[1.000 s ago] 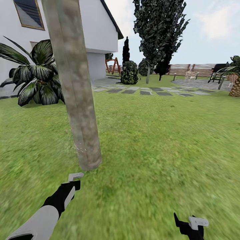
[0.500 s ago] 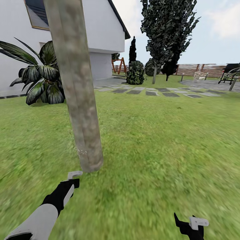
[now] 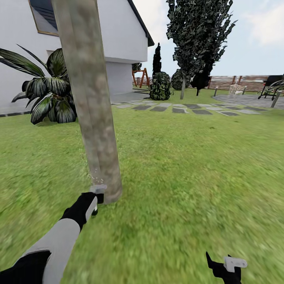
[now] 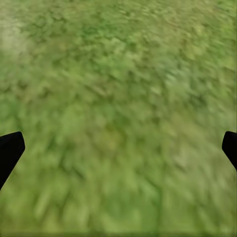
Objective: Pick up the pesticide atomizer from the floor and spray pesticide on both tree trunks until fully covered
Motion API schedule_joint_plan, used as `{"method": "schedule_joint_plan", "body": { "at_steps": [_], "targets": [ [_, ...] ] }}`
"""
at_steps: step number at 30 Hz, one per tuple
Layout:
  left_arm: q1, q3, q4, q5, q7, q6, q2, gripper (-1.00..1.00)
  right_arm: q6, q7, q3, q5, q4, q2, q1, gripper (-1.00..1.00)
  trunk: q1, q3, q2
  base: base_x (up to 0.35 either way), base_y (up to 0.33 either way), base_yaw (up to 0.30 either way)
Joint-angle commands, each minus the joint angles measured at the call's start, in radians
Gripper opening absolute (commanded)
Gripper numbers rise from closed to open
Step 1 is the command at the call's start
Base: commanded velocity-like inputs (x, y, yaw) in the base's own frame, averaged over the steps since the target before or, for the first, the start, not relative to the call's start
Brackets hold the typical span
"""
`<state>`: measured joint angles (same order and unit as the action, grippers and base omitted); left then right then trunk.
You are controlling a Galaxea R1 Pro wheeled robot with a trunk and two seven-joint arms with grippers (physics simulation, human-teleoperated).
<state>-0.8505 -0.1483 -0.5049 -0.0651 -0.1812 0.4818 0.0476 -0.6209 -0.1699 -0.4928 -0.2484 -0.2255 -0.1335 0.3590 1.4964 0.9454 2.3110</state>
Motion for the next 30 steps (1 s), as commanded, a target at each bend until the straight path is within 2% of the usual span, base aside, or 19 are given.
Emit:
{"method": "schedule_joint_plan", "body": {
  "at_steps": [1, 3, 6, 8, 10, 13, 14, 16, 17, 19, 21, 23, 24, 27, 30],
  "targets": [
    [-0.011, 0.000, -0.002, -0.001, -0.001, 0.012, 0.000, -1.00, 0.000, 0.000, 0.000, 0.000, 0.000, 0.000, 0.000, 1.00, 0.000, 0.000, 0.000, 0.000, 0.000, 0.000],
    [-0.016, 0.003, -0.022, -0.003, -0.001, 0.044, -0.009, -1.00, 0.000, 0.000, 0.000, 0.000, 0.000, 0.000, 0.000, 1.00, 0.000, 0.000, 0.000, 0.000, 0.000, 0.000],
    [-0.011, 0.005, -0.073, -0.005, 0.001, 0.051, -0.018, -1.00, 0.000, 0.000, 0.000, 0.000, 0.000, 0.000, 0.000, 1.00, 0.000, 0.000, 0.000, 0.108, 0.000, 0.000],
    [-0.009, 0.004, -0.084, -0.005, 0.004, 0.053, -0.039, -1.00, 0.000, 0.000, 0.000, 0.000, 0.000, 0.000, 0.000, 1.00, 0.000, 0.000, 0.000, 0.293, 0.000, 0.000],
    [-0.009, 0.005, -0.086, -0.004, 0.006, 0.054, -0.047, -1.00, 0.000, 0.000, 0.000, 0.000, 0.000, 0.000, 0.000, 1.00, 0.000, 0.000, 0.000, 0.325, 0.000, 0.000],
    [-0.009, 0.010, -0.088, -0.001, 0.006, 0.055, -0.037, -1.00, 0.000, 0.000, 0.000, 0.000, 0.000, 0.000, 0.000, 1.00, 0.000, 0.000, 0.000, 0.169, 0.000, 0.000],
    [-0.010, 0.036, -0.089, -0.001, 0.006, 0.061, -0.020, -1.00, 0.000, 0.000, 0.000, 0.000, 0.000, 0.000, 0.000, 1.00, 0.000, 0.000, 0.000, 0.027, 0.000, 0.000],
    [-0.010, 0.084, -0.093, 0.000, 0.005, 0.099, -0.003, -1.00, 0.001, 0.000, 0.000, 0.000, 0.000, 0.000, 0.000, 1.00, 0.000, 0.000, 0.000, 0.012, 0.000, 0.000],
    [-0.010, 0.096, -0.104, 0.001, 0.005, 0.111, -0.001, -1.00, 0.000, 0.000, 0.000, 0.000, 0.000, 0.000, 0.000, 1.00, 0.000, 0.000, 0.000, 0.004, 0.000, 0.000],
    [-0.010, 0.098, -0.131, 0.003, 0.006, 0.124, -0.013, -1.00, 0.000, 0.000, 0.000, 0.000, 0.000, 0.000, 0.000, 1.00, 0.000, 0.000, 0.000, 0.001, 0.000, 0.000],
    [-0.009, 0.098, -0.137, 0.004, 0.006, 0.127, -0.046, -1.00, 0.000, 0.000, 0.000, 0.000, 0.000, 0.000, 0.000, 1.00, 0.000, 0.000, 0.000, 0.000, 0.000, 0.000],
    [-0.009, 0.095, -0.139, 0.008, 0.008, 0.130, -0.107, -1.00, 0.000, 0.000, 0.000, 0.000, 0.000, 0.000, 0.000, 1.00, 0.000, 0.000, 0.000, 0.000, 0.000, 0.000],
    [-0.009, 0.092, -0.139, 0.008, 0.008, 0.130, -0.125, -1.00, 0.000, 0.000, 0.000, 0.000, 0.000, 0.000, 0.000, 1.00, 0.000, 0.000, 0.000, 0.000, 0.000, 0.000],
    [-0.009, 0.092, -0.141, 0.009, 0.008, 0.131, -0.128, -1.00, 0.000, 0.000, 0.000, 0.000, 0.000, 0.000, 0.000, 1.00, 0.000, 0.000, 0.000, 0.010, 0.000, 0.000],
    [-0.009, 0.095, -0.141, 0.010, 0.009, 0.132, -0.102, -1.00, 0.000, 0.000, 0.000, 0.000, 0.000, 0.000, 0.000, 1.00, 0.000, 0.000, 0.000, 0.246, 0.000, 0.000]
  ]
}}
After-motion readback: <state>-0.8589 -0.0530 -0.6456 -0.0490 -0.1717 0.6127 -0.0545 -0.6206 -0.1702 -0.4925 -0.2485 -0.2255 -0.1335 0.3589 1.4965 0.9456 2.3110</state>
